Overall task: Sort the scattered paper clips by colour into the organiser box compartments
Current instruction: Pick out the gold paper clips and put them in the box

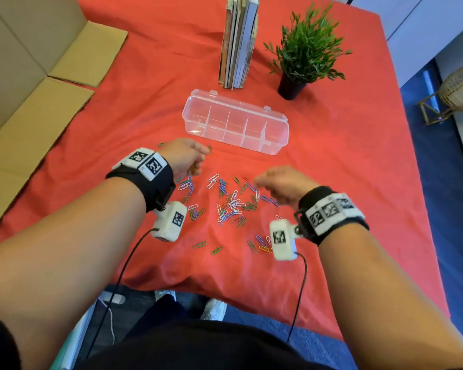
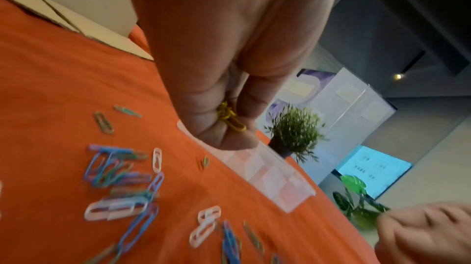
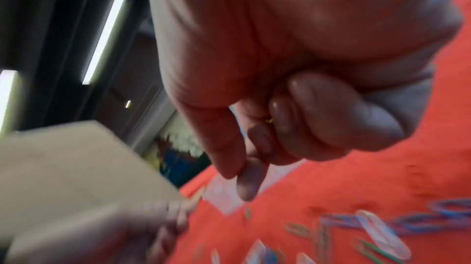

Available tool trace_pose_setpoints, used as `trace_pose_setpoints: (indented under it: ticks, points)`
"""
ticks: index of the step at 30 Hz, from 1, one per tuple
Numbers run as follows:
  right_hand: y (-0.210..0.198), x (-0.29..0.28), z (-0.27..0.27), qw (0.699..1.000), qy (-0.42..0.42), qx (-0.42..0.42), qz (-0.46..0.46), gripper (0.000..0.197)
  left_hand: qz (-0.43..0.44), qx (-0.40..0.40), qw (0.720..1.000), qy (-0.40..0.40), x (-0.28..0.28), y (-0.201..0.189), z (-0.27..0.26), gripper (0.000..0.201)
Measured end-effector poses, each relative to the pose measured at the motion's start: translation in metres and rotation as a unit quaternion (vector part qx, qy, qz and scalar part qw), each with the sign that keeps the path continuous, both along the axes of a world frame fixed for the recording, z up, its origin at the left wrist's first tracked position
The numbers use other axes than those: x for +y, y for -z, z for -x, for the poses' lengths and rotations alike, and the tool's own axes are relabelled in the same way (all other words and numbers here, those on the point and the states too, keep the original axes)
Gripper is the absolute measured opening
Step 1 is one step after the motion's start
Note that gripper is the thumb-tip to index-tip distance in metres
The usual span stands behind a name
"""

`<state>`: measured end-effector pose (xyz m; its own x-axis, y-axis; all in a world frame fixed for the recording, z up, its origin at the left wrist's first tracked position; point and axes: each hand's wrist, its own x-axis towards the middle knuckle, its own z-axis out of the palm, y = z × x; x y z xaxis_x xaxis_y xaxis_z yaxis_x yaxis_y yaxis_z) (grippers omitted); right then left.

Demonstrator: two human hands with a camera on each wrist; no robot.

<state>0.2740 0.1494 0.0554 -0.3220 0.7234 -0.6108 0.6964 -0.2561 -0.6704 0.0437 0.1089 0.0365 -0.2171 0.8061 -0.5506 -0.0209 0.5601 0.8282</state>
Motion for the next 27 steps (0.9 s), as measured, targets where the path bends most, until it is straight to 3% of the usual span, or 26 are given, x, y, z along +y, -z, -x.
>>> trace_pose_setpoints:
  ticks: [1, 3, 6, 8, 11, 15, 17, 19, 20, 23, 27]
  points:
    - [0.008, -0.012, -0.005, 0.993, -0.086, -0.077, -0.032, 0.019, 0.014, 0.008, 1.0, 0.013, -0.005, 0.008, -0.007, 0.028]
    - [0.025, -0.04, -0.015, 0.946, -0.231, -0.212, -0.083, 0.022, 0.03, 0.019, 0.999, 0.036, -0.017, 0.024, -0.023, 0.026]
    - [0.045, -0.079, -0.032, 0.888, -0.286, -0.33, -0.141, 0.03, 0.039, 0.047, 0.996, 0.064, -0.037, 0.044, -0.046, 0.02]
    - [0.053, -0.098, -0.04, 0.879, -0.292, -0.341, -0.16, 0.035, 0.049, 0.063, 0.994, 0.081, -0.049, 0.052, -0.057, 0.021]
    - [0.063, -0.113, -0.044, 0.869, -0.305, -0.34, -0.192, 0.028, 0.071, 0.066, 0.99, 0.099, -0.06, 0.057, -0.069, 0.027]
    - [0.062, -0.1, -0.045, 0.892, -0.284, -0.311, -0.166, 0.022, 0.072, 0.035, 0.992, 0.096, -0.064, 0.052, -0.072, 0.031]
    - [0.058, -0.085, -0.048, 0.934, -0.225, -0.253, -0.113, 0.022, 0.064, 0.029, 0.992, 0.104, -0.063, 0.045, -0.067, 0.032]
    - [0.053, -0.073, -0.05, 0.99, -0.079, -0.108, -0.033, 0.03, 0.056, 0.032, 0.992, 0.105, -0.06, 0.037, -0.058, 0.03]
    - [0.05, -0.067, -0.049, 1.0, -0.004, -0.022, 0.005, 0.028, 0.057, 0.028, 0.993, 0.1, -0.057, 0.034, -0.054, 0.029]
    - [0.034, -0.049, -0.035, 0.96, 0.145, 0.2, 0.131, 0.022, 0.06, -0.034, 0.996, 0.064, -0.048, 0.02, -0.042, 0.034]
    - [0.011, -0.032, 0.001, 0.9, 0.186, 0.323, 0.224, 0.018, 0.025, -0.086, 0.996, 0.022, -0.042, 0.003, -0.021, 0.02]
